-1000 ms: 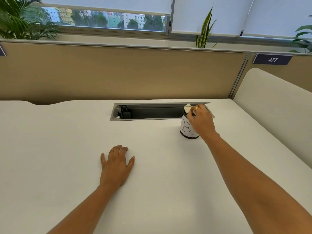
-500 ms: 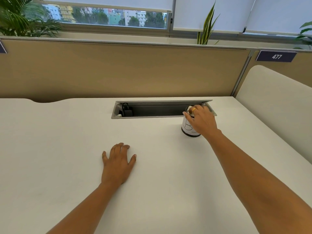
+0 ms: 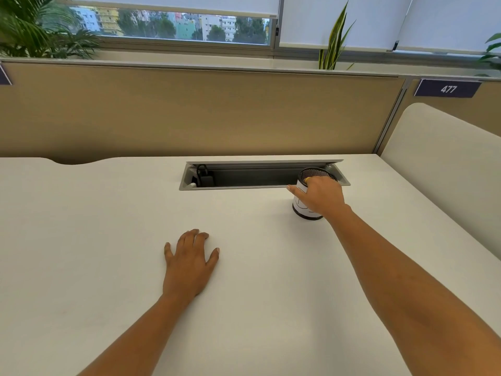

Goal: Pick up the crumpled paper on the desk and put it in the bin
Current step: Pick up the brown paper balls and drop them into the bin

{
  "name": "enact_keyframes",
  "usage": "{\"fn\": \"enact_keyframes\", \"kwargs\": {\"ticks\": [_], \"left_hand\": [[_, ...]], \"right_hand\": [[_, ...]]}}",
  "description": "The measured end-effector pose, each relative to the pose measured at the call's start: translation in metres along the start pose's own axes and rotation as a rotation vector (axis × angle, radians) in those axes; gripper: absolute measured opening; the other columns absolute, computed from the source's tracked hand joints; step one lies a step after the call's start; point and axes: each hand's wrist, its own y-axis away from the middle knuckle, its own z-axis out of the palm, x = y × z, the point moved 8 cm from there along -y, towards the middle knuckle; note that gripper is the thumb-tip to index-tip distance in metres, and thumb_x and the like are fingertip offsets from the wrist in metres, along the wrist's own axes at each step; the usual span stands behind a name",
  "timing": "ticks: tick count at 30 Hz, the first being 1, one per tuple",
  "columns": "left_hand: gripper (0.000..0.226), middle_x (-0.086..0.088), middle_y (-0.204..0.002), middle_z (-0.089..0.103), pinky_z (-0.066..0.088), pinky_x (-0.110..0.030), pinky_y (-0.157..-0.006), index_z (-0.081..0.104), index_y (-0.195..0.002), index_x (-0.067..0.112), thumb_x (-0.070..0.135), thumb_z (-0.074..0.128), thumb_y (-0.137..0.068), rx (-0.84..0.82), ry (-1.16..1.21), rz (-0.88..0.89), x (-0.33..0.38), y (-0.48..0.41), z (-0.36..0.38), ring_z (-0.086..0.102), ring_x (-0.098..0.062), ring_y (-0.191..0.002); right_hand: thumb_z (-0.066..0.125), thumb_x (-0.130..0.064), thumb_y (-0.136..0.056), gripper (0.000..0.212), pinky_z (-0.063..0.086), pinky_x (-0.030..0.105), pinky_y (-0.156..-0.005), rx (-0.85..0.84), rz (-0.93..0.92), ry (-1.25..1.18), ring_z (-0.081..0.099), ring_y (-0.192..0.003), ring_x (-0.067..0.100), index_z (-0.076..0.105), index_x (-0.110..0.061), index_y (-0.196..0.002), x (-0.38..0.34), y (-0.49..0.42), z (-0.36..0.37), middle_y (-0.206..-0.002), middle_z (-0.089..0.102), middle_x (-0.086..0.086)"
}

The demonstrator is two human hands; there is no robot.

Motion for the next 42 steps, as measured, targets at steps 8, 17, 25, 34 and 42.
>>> {"fn": "enact_keyframes", "kwargs": {"ticks": [8, 17, 25, 34, 42], "left_hand": [[0.077, 0.002, -0.14, 0.039, 0.015, -0.051, -0.114, 0.042, -0.127, 0.022, 0.061, 0.006, -0.071, -0.008, 0.007, -0.008, 0.0, 0.0, 0.001, 0.031, -0.015, -0.136], [0.083, 0.001, -0.14, 0.041, 0.015, -0.05, -0.114, 0.044, -0.127, 0.021, 0.06, 0.002, -0.067, 0.007, 0.011, -0.011, -0.001, 0.001, 0.0, 0.032, -0.015, -0.135], [0.08, 0.0, -0.136, 0.046, 0.019, -0.049, -0.113, 0.049, -0.123, 0.018, 0.058, 0.005, -0.069, 0.031, 0.024, -0.011, -0.001, 0.003, -0.002, 0.038, -0.017, -0.132], [0.076, -0.002, -0.132, 0.051, 0.023, -0.051, -0.111, 0.052, -0.12, 0.017, 0.057, 0.009, -0.071, 0.051, 0.015, -0.007, -0.001, 0.002, -0.002, 0.043, -0.02, -0.128], [0.074, -0.002, -0.13, 0.052, 0.025, -0.052, -0.11, 0.052, -0.119, 0.016, 0.056, 0.011, -0.072, 0.056, 0.011, -0.003, -0.002, 0.002, -0.001, 0.045, -0.021, -0.126]], "right_hand": [[0.044, -0.044, -0.094, 0.049, 0.044, 0.041, -0.096, 0.049, -0.025, -0.086, 0.055, -0.112, 0.031, 0.053, -0.005, -0.123, 0.002, 0.001, 0.002, -0.123, 0.06, 0.015], [0.051, -0.044, -0.09, 0.05, 0.031, 0.046, -0.108, 0.197, -0.015, -0.106, 0.045, -0.125, 0.03, 0.054, -0.005, -0.121, 0.001, 0.007, -0.012, -0.132, 0.052, 0.014], [0.055, -0.043, -0.088, 0.066, 0.021, 0.041, -0.117, 0.259, 0.052, -0.24, 0.036, -0.135, 0.032, 0.036, -0.003, -0.137, 0.005, 0.023, -0.006, -0.142, 0.042, 0.017], [0.043, -0.059, -0.087, 0.063, 0.02, 0.049, -0.115, 0.124, 0.044, -0.094, 0.046, -0.126, 0.026, 0.053, -0.007, -0.122, 0.007, 0.018, -0.002, -0.129, 0.057, 0.012], [0.038, -0.074, -0.079, 0.063, 0.031, 0.053, -0.106, -0.071, 0.058, -0.01, 0.058, -0.1, 0.026, 0.052, -0.012, -0.079, 0.003, 0.007, -0.001, -0.085, 0.058, 0.004]]}}
